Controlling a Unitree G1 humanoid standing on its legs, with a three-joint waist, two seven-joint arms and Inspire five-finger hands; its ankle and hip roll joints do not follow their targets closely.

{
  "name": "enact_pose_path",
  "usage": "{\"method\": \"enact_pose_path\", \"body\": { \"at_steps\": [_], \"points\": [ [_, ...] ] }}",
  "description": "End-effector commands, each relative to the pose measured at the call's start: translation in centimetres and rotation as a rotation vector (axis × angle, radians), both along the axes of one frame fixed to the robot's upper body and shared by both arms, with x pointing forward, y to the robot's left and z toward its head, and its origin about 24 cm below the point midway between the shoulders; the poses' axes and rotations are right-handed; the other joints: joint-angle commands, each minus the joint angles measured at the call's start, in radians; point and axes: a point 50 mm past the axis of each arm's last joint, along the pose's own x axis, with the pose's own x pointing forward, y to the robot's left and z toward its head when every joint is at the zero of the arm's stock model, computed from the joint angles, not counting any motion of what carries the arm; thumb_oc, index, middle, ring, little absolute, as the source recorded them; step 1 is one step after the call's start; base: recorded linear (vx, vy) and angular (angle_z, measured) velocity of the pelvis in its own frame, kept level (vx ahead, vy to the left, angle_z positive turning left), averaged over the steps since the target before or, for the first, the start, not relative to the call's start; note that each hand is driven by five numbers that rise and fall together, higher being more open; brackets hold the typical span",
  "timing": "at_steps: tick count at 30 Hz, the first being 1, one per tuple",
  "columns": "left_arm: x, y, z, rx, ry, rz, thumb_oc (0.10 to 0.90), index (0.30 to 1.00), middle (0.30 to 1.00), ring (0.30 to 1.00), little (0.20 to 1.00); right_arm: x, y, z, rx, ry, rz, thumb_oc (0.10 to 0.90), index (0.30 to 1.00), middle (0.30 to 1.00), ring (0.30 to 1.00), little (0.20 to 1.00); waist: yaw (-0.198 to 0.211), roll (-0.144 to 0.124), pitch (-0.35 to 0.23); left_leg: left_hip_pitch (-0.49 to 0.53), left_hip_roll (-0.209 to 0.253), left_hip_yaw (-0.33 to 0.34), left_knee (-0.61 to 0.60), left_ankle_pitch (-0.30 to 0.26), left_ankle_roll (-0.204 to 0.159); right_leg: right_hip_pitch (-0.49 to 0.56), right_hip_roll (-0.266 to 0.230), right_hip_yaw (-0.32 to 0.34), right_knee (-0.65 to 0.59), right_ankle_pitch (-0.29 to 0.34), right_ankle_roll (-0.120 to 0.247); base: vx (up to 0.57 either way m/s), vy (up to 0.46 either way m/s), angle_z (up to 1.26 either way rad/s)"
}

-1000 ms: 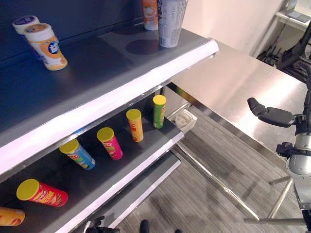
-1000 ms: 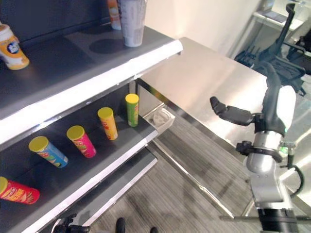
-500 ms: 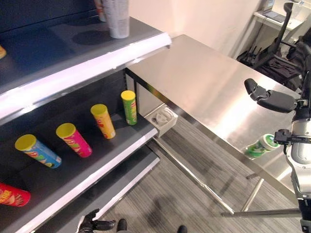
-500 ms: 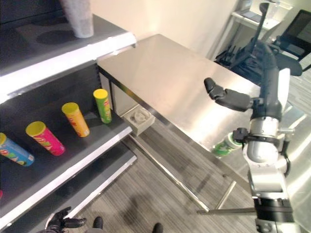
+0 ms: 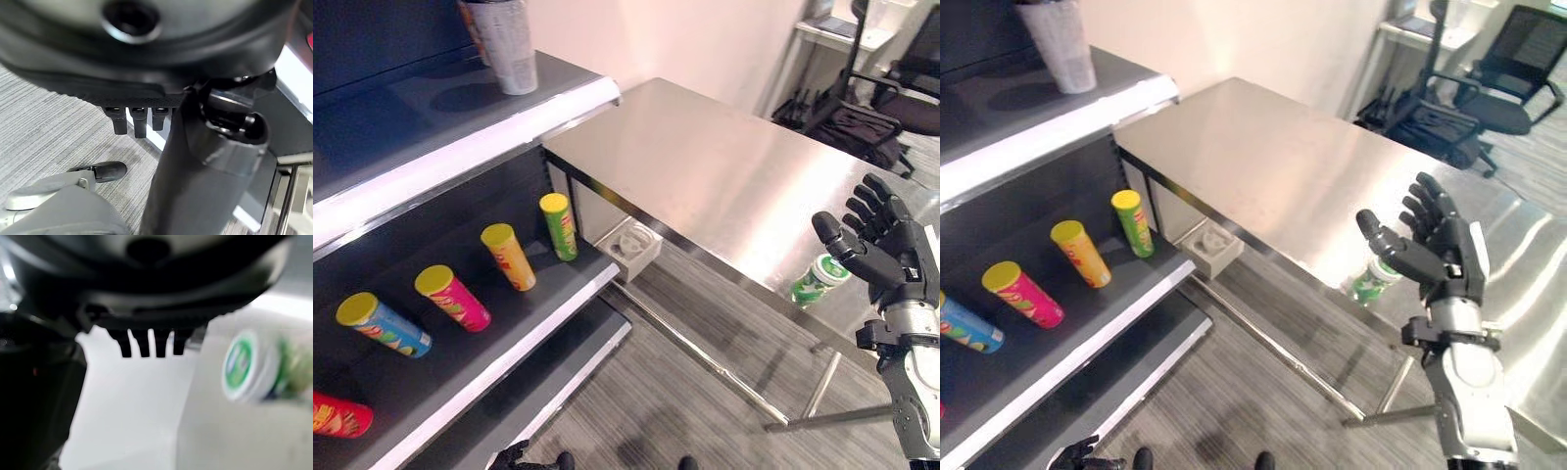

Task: Put the goods on the table back onto the shelves and tidy them up.

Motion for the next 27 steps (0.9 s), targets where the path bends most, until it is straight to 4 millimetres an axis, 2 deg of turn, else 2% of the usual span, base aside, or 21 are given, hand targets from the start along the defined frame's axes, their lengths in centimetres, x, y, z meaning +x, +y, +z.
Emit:
{"method": "enact_pose_path", "body": {
  "at_steps": [1,6,11,15,18,20,23,27],
  "points": [
    [1.8,1.9,0.9,0.072,-0.052,-0.062,0.8,0.9,0.9,0.9,0.9,-1.1,0.2,8.8,-0.216,-0.371,-0.015,0.8,0.9,0.9,0.9,0.9,0.008,-0.042,-0.047,0.006,-0.006,0.018,0.002,-0.086,0.007,0.008,-0.019,0.005,0.018,-0.074,0.068,0.0,0.041,-0.8],
    [2.3,1.8,1.1,0.069,-0.078,-0.075,0.8,0.9,0.9,0.9,0.9,-1.2,-0.1,8.7,-0.243,-0.346,-0.021,0.8,0.9,0.9,0.9,0.9,-0.011,-0.046,-0.048,0.031,0.0,0.072,0.002,-0.097,0.012,-0.011,-0.014,0.043,0.018,-0.066,0.076,0.0,0.036,-0.55],
    [2.7,1.6,1.2,0.058,-0.083,-0.117,0.8,0.9,0.9,0.9,0.9,-1.2,-0.2,6.7,-0.272,-0.189,0.062,0.8,0.9,0.9,0.9,0.9,-0.023,-0.052,-0.047,0.022,-0.004,0.07,0.002,-0.095,0.01,-0.013,-0.019,0.039,0.018,-0.064,0.078,-0.01,0.011,-0.04],
    [3.0,1.3,1.2,0.053,-0.089,-0.123,0.8,0.9,0.9,0.9,0.9,-1.5,-0.2,4.0,-0.273,-0.067,0.068,0.8,0.9,0.9,0.9,0.9,-0.035,-0.048,-0.039,0.014,-0.007,0.06,0.002,-0.092,0.011,-0.013,-0.021,0.031,0.018,-0.064,0.076,-0.02,0.012,0.06],
    [2.8,1.1,1.0,0.047,-0.078,-0.111,0.8,0.9,0.9,0.9,0.9,-2.2,-1.0,1.4,-0.225,0.013,-0.008,0.8,0.9,0.9,0.9,0.9,-0.044,-0.045,-0.032,0.009,-0.009,0.052,0.002,-0.091,0.011,-0.01,-0.022,0.026,0.018,-0.068,0.074,-0.02,0.006,0.09],
    [2.4,1.1,0.8,0.046,-0.06,-0.08,0.8,0.9,0.9,0.9,0.9,-3.0,-1.6,-0.7,-0.206,0.071,-0.118,0.8,0.9,0.9,0.9,0.9,-0.051,-0.043,-0.028,0.004,-0.01,0.044,0.002,-0.089,0.012,-0.008,-0.022,0.023,0.018,-0.071,0.07,-0.01,-0.007,0.11],
    [2.0,0.8,0.6,0.042,-0.046,-0.08,0.8,0.9,0.9,0.9,0.9,-3.5,-2.2,-1.2,-0.24,0.089,-0.197,0.8,0.9,0.9,0.9,0.9,-0.052,-0.038,-0.03,0.009,-0.011,0.038,0.002,-0.092,0.014,0.001,-0.021,0.018,0.018,-0.078,0.067,0.01,0.002,0.06],
    [2.4,0.7,0.7,0.043,-0.064,-0.079,0.8,0.9,0.9,0.9,0.9,-3.3,-2.3,-1.1,-0.257,0.075,-0.253,0.8,0.9,0.9,0.9,0.9,-0.048,-0.039,-0.028,0.013,-0.014,0.033,0.002,-0.096,0.017,0.007,-0.025,0.016,0.018,-0.079,0.066,0.02,0.01,0.04]
  ]
}}
